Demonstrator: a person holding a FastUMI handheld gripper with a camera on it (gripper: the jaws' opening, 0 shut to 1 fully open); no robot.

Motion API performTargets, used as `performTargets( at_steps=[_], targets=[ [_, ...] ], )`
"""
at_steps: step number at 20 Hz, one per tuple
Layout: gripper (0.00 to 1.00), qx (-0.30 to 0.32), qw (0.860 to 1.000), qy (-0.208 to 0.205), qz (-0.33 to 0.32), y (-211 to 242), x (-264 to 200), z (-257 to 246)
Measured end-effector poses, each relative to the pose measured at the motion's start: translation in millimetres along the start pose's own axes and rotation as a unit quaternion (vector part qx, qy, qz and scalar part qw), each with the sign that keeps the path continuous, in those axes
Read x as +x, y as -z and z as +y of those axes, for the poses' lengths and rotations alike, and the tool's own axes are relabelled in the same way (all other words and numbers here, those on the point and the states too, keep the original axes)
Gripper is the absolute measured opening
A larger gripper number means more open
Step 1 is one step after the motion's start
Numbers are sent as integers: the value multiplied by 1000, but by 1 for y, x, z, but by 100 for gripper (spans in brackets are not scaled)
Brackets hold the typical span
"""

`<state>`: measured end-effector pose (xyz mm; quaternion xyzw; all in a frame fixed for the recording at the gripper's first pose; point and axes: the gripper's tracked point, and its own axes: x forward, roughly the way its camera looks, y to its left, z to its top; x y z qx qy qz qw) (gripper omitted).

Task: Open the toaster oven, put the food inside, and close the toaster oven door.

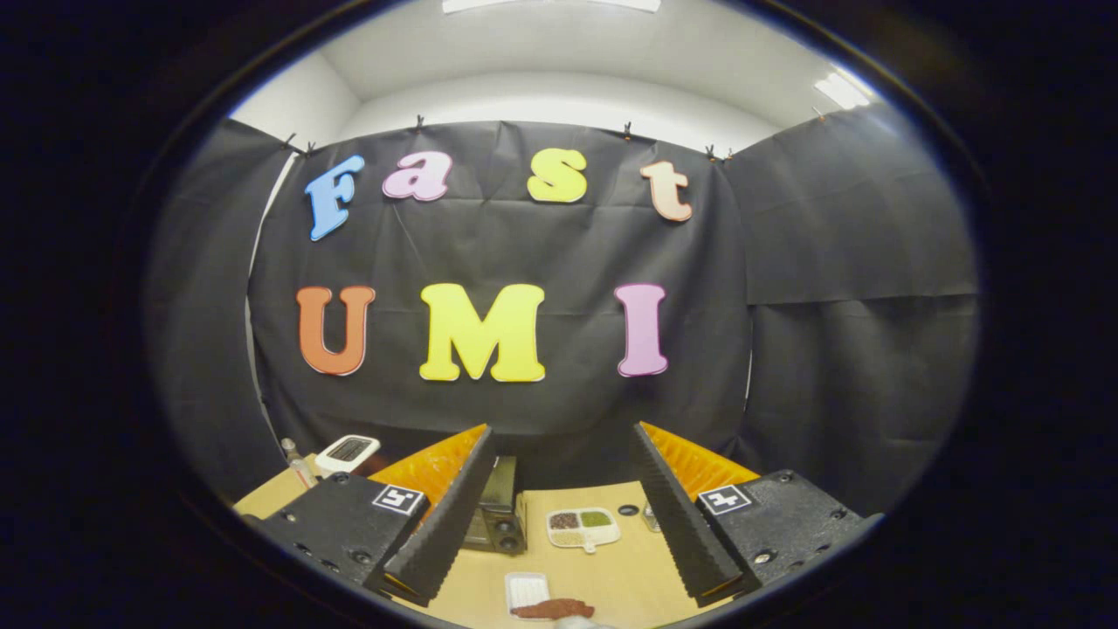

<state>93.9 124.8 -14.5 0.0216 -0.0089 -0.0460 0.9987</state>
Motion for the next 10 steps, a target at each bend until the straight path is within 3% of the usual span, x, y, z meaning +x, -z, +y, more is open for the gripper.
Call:
performTargets(
  at_steps=[5,10],
  targets=[
    [99,0,999,-39,21,42,47,89],
    [99,17,997,-51,51,101,99,158]
  ],
)
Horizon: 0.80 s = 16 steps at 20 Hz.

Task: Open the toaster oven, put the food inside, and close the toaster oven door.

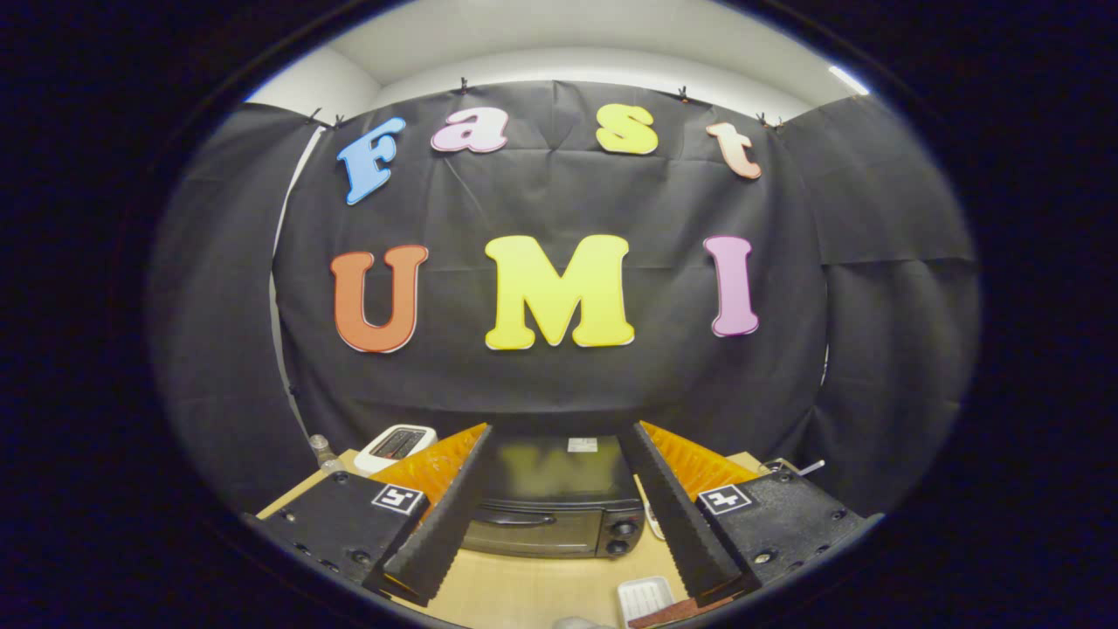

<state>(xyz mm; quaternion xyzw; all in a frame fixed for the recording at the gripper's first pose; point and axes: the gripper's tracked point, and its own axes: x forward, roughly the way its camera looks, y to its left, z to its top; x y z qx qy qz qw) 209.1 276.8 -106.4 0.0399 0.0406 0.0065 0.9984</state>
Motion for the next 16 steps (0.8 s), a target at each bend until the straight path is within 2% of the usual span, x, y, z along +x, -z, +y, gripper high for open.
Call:
performTargets(
  at_steps=[6,10,13,16],
  targets=[
    [99,3,998,25,54,86,67,37],
    [99,-31,996,39,79,131,92,43],
    [99,-29,994,30,100,152,96,52],
    [99,-38,995,34,88,146,98,53]
  ],
)
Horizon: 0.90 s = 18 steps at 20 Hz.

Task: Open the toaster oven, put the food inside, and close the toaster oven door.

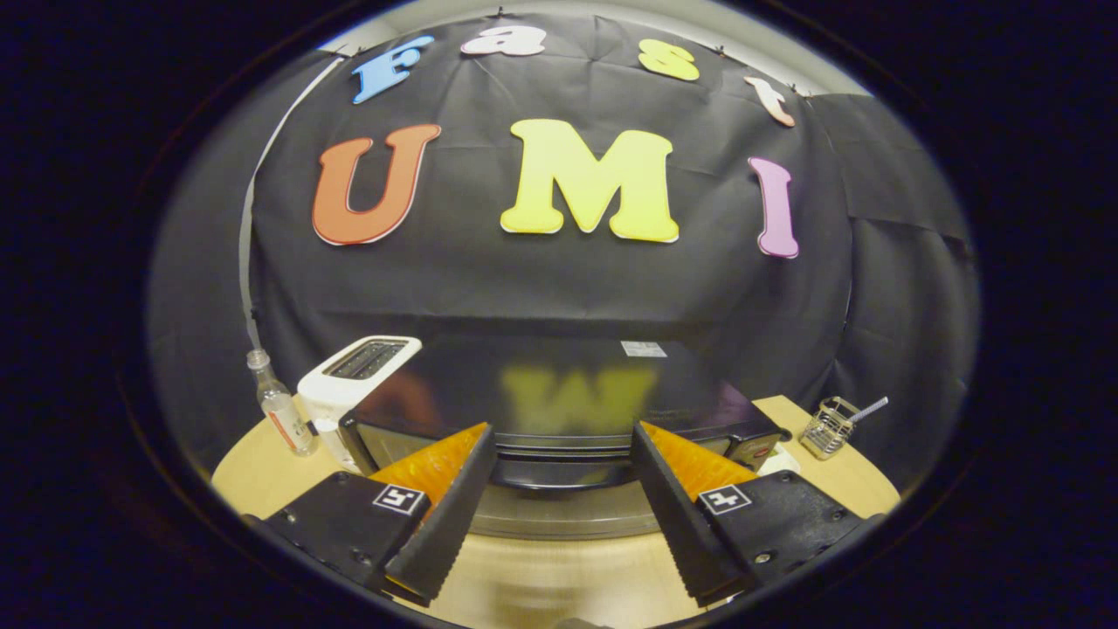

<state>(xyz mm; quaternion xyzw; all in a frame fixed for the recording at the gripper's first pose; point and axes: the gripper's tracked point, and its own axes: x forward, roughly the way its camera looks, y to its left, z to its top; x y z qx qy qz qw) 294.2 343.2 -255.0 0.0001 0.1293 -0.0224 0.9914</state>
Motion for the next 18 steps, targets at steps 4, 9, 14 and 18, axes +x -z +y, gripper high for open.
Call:
performTargets(
  at_steps=[4,9,14,18],
  targets=[
    [99,23,1000,-5,10,6,-2,-2],
    [99,30,999,-5,21,14,-18,-2],
    [99,38,999,-8,25,35,-47,-3],
    [99,33,998,-22,42,58,-70,-4]
  ],
)
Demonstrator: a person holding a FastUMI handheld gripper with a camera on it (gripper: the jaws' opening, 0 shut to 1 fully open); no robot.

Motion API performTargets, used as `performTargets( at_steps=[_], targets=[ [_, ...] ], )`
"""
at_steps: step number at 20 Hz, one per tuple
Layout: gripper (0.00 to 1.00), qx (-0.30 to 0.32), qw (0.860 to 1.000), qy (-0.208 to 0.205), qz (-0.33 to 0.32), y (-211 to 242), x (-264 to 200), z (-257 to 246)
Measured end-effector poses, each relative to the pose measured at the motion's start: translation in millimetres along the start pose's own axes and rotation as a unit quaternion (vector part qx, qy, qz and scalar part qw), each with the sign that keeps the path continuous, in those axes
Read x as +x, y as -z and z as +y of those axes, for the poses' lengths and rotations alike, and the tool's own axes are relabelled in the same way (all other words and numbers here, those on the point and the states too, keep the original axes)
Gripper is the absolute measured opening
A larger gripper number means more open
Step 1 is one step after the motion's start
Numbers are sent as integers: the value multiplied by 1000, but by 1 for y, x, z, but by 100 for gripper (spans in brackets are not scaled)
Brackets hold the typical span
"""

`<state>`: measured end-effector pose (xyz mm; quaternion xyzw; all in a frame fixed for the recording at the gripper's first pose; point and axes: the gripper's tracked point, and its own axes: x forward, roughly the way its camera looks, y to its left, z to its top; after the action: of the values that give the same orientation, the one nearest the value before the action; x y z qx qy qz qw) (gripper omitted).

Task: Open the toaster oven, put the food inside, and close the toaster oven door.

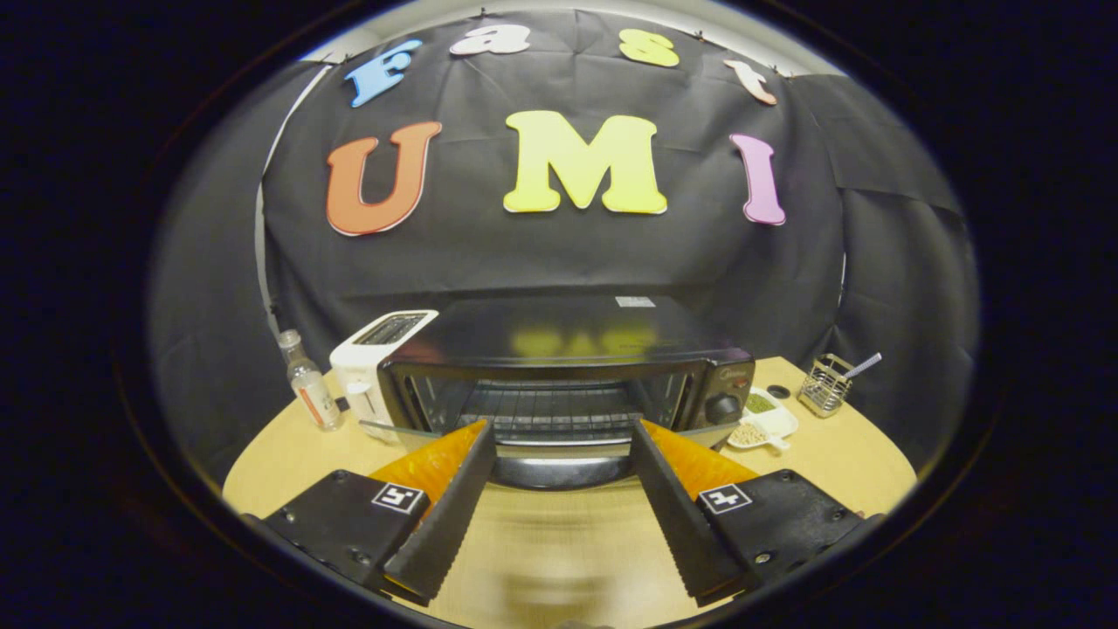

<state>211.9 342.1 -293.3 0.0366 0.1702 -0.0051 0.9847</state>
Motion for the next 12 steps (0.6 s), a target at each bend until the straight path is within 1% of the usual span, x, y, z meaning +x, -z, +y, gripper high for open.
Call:
performTargets(
  at_steps=[6,12],
  targets=[
    [99,-8,999,-9,36,48,-22,-2],
    [99,-15,999,-4,51,71,-29,-4]
  ],
)
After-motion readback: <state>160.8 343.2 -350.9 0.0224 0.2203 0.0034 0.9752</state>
